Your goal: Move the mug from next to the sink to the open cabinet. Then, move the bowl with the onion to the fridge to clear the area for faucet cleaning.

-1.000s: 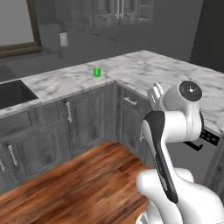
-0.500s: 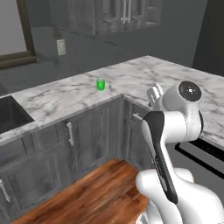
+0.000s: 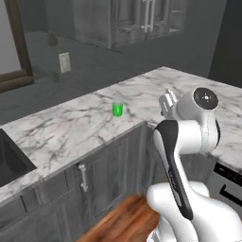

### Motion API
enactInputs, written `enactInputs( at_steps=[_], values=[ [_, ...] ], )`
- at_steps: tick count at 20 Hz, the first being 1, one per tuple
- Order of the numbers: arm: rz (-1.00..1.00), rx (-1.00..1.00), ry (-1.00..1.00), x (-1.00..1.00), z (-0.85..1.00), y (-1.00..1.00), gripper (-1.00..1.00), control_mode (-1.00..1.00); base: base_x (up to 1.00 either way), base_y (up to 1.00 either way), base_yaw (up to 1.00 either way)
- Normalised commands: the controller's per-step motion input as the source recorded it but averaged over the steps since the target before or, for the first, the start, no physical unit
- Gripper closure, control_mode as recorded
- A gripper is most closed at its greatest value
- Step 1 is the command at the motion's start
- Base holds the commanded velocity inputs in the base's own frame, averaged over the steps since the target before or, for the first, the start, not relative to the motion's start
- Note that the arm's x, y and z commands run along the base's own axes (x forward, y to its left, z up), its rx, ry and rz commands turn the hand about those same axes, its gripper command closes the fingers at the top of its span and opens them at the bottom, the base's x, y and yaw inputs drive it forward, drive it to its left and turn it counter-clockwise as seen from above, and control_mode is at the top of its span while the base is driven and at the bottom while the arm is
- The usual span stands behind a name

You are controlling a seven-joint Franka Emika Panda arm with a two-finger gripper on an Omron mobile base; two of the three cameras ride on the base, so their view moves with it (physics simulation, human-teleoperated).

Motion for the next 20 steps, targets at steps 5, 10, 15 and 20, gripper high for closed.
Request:
enactInputs(
  at_steps=[5,10,15,20],
  values=[
    [0.0,0.0,0.0,0.0,0.0,0.0,-1.0,1.0,0.78,0.22,-0.13],
    [0.0,0.0,0.0,0.0,0.0,0.0,-1.0,1.0,0.59,0.07,-0.08],
    [0.0,0.0,0.0,0.0,0.0,0.0,-1.0,1.0,0.44,-0.01,-0.03],
    [0.0,0.0,0.0,0.0,0.0,0.0,-1.0,1.0,0.57,-0.07,0.0]
  ],
)
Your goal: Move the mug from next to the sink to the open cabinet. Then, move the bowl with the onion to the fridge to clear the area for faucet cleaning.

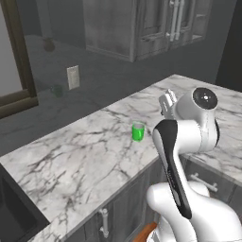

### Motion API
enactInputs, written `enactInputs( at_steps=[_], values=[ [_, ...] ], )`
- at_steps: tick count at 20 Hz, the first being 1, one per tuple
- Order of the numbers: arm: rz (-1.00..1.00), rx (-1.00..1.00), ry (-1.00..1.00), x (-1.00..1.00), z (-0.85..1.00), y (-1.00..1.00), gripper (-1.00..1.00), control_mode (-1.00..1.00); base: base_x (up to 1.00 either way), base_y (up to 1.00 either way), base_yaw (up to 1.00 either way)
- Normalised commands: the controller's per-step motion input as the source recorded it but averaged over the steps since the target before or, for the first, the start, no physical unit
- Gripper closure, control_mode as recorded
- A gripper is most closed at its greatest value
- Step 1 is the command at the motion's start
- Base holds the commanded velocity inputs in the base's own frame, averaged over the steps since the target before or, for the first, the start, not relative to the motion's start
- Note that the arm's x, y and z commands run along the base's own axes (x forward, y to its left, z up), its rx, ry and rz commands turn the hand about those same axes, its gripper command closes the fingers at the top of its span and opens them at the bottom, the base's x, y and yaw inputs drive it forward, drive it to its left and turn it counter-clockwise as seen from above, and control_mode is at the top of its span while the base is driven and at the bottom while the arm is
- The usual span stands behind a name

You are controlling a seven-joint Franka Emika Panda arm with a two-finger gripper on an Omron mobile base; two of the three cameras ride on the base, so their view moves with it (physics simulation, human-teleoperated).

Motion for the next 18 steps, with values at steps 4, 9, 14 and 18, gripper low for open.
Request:
enactInputs(
  at_steps=[4,9,14,18],
  values=[
    [0.0,0.0,0.0,0.0,0.0,0.0,-1.0,1.0,0.3,0.0,0.0],
    [0.01,0.0,0.01,0.06,-0.04,-0.01,-1.0,-1.0,0.1,0.0,0.0],
    [0.21,0.0,0.1,0.35,-0.25,-0.13,-1.0,-1.0,0.0,0.0,0.0],
    [0.34,-0.05,0.26,0.62,-0.49,-0.07,-1.0,-1.0,0.0,0.0,0.0]
  ],
)
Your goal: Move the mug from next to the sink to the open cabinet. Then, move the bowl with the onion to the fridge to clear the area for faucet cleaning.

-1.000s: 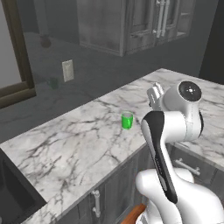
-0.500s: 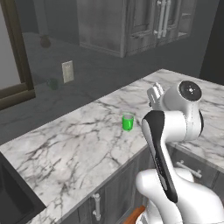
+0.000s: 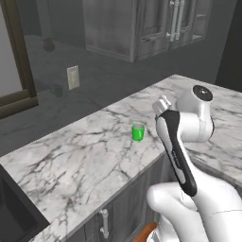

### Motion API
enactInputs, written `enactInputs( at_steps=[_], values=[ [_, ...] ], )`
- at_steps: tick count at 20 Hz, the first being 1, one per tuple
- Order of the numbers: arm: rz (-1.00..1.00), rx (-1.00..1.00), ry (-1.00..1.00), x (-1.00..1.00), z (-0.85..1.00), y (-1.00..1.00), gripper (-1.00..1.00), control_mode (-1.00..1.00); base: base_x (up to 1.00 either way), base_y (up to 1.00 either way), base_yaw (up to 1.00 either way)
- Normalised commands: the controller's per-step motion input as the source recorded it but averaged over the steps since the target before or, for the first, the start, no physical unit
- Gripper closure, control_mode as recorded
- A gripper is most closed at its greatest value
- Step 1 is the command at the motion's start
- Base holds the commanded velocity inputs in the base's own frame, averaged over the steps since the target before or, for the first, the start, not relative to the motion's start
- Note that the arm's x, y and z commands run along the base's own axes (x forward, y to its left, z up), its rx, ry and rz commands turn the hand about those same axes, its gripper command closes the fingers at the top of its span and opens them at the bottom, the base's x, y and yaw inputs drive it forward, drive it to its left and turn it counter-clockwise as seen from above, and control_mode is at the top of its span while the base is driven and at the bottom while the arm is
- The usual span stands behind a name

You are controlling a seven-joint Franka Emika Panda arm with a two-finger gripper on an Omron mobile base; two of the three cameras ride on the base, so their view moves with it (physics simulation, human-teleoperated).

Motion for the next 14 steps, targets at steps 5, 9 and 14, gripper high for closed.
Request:
enactInputs(
  at_steps=[5,9,14],
  values=[
    [0.37,-0.26,0.13,0.41,-0.73,0.05,-1.0,-1.0,0.0,0.0,0.0],
    [0.21,-0.35,-0.01,0.2,-0.72,0.24,-1.0,-1.0,0.0,0.0,0.0],
    [0.19,-0.2,-0.05,0.79,-0.33,0.0,-1.0,-1.0,0.0,0.0,0.0]
  ],
)
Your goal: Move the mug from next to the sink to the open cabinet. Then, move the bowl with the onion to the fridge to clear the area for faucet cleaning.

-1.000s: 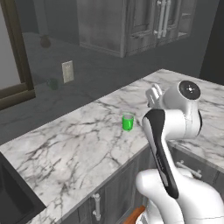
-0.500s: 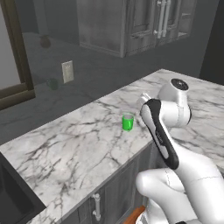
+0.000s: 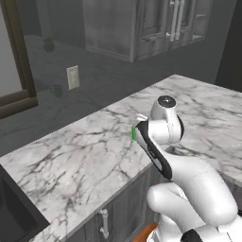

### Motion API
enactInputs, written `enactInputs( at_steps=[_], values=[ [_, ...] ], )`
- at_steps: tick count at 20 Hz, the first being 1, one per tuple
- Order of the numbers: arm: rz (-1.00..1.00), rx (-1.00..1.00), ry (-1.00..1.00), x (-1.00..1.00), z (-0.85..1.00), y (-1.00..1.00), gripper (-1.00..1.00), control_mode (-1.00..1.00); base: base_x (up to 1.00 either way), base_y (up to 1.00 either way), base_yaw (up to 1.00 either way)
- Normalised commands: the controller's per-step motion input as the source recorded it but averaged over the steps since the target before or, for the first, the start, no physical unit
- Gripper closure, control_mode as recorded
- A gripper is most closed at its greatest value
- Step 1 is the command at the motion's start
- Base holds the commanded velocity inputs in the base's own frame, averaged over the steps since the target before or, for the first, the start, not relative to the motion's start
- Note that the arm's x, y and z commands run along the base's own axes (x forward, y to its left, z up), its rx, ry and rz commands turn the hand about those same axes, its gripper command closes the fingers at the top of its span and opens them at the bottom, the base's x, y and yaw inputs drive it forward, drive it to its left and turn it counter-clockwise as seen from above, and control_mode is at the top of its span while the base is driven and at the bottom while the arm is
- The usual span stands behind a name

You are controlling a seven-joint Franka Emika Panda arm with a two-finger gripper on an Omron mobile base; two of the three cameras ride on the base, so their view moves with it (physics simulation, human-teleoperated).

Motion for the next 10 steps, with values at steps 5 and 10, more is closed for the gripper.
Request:
enactInputs(
  at_steps=[5,10],
  values=[
    [0.2,-0.03,0.12,1.0,-0.05,-0.13,-1.0,-1.0,0.0,0.0,0.0],
    [0.17,0.0,0.14,0.82,-0.08,-0.06,-1.0,-1.0,0.0,0.0,0.0]
  ],
)
